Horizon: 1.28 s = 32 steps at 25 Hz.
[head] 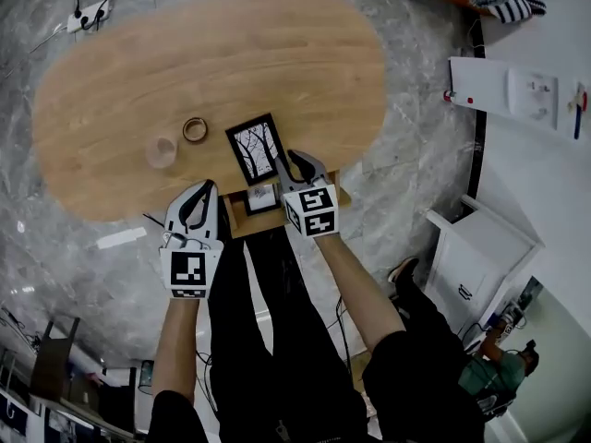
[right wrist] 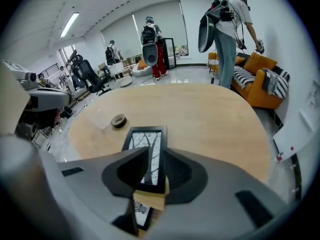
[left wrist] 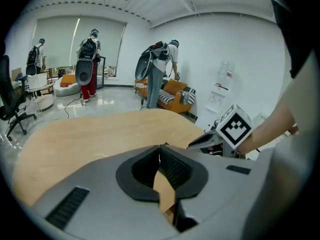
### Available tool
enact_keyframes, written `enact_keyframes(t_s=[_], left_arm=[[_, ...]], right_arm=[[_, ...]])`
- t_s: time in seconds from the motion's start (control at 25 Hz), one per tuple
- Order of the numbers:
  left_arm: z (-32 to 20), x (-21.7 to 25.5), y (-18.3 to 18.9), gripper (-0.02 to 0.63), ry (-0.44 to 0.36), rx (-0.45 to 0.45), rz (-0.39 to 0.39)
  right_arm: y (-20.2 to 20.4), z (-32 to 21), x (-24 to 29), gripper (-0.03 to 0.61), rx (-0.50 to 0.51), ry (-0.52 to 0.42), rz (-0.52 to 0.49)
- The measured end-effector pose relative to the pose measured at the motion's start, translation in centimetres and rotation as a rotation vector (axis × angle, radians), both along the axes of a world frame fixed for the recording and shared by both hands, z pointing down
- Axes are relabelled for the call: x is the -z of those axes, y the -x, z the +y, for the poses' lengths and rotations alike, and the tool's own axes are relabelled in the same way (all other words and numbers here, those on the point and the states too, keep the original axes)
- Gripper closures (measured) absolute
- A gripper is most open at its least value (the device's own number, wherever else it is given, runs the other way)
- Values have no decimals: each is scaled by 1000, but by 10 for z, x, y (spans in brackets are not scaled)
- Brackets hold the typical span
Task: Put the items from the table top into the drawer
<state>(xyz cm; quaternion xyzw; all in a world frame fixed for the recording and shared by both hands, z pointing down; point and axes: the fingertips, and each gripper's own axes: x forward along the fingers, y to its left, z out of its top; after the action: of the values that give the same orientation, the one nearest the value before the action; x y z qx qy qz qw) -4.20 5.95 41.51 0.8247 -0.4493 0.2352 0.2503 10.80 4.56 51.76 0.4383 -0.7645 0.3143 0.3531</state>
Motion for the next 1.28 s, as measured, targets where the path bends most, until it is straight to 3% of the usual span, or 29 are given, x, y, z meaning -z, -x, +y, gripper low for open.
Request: enact_keyframes(t_s=[0.2,0.4,0.96,1.28], left_arm=[[2,-19,-3,600,13,8,4],[11,-30,0,600,34,9,1],[15,-34,-11,600,35,-43,-12],[13,-31,-32,600,28,-89,-13]], right_arm=[[-7,1,-38,492,65,62,44],[-6,6,-60,493,58,99,72],[-13,24,-52,508,-25,120,4],[-42,53,-42,509,-89,144,-7]])
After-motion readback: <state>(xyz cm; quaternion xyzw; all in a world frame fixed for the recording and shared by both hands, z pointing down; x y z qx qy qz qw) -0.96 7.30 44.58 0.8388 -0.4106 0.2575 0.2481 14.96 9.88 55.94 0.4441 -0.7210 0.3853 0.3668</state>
